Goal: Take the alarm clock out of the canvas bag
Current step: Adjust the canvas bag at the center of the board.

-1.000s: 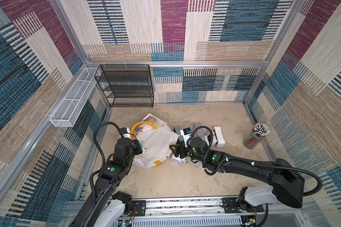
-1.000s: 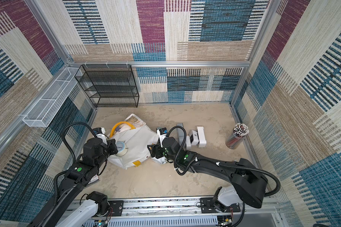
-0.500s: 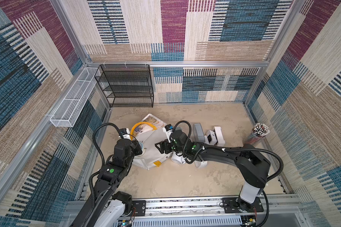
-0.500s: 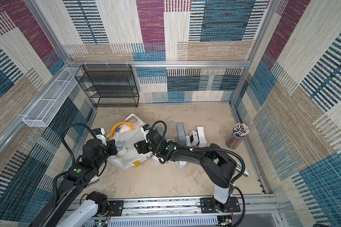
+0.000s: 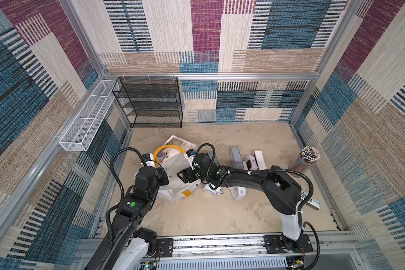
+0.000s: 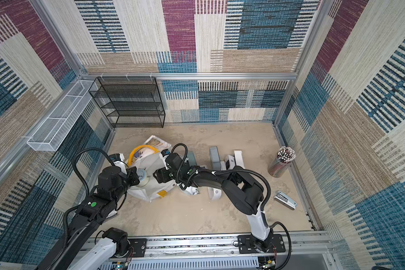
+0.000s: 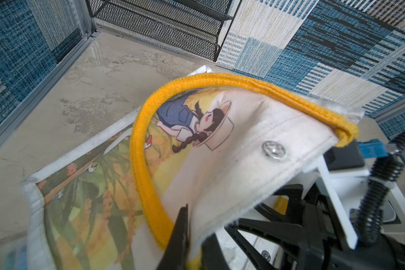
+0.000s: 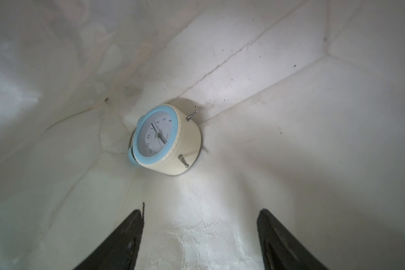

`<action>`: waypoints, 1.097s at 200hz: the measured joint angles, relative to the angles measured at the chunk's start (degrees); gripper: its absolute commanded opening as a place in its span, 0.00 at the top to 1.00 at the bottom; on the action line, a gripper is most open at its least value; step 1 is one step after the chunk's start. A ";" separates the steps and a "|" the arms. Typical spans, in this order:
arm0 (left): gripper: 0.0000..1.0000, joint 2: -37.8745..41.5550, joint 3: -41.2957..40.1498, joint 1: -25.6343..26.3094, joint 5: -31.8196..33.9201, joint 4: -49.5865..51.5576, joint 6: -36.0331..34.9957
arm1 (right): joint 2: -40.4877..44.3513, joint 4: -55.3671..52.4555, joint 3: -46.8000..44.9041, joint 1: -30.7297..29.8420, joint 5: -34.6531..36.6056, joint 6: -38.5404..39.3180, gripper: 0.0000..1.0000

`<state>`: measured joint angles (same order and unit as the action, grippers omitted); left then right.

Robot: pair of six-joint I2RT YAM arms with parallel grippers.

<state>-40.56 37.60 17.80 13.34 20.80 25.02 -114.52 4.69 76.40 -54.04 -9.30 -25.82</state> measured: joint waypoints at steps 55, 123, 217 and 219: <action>1.00 -0.83 0.20 0.00 -0.02 -0.09 -0.50 | -1.81 0.37 0.07 -3.28 -3.78 -2.64 0.23; 1.00 -1.92 0.98 -0.02 0.02 -1.64 -1.60 | -0.76 2.36 -3.06 -5.73 -3.63 -4.57 0.23; 1.00 -4.39 -0.70 -0.07 -2.49 -10.19 -6.78 | -4.02 6.54 -1.36 -10.75 0.83 -7.28 0.20; 1.00 -4.39 -0.74 -0.07 -2.67 -10.29 -6.84 | -4.09 6.54 -1.25 -10.75 0.98 -7.28 0.20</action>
<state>-44.95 36.86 17.74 10.68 10.50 18.17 -118.61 11.22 75.16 -64.79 -8.32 -33.10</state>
